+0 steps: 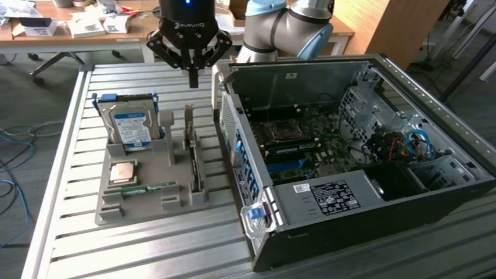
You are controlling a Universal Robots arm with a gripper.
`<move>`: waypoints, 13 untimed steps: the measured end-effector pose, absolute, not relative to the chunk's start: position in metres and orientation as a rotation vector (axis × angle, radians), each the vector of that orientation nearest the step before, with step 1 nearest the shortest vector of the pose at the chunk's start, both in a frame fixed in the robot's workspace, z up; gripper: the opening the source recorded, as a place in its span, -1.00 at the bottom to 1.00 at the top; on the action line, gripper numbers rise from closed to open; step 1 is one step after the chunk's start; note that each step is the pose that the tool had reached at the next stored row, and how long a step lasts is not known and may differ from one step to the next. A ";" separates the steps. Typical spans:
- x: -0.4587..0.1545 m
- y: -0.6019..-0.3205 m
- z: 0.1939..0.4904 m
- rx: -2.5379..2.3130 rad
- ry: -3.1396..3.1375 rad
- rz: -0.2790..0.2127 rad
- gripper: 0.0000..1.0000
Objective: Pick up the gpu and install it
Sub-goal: 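Reach for the gpu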
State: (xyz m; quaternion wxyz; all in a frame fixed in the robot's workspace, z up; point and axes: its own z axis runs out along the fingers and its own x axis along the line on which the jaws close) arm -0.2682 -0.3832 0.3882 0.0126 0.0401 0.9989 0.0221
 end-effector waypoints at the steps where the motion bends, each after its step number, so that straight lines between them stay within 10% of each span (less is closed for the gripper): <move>1: -0.268 -0.383 0.388 0.125 3.113 0.069 -0.79; 13: -0.271 -0.388 0.388 0.125 3.113 0.069 -0.79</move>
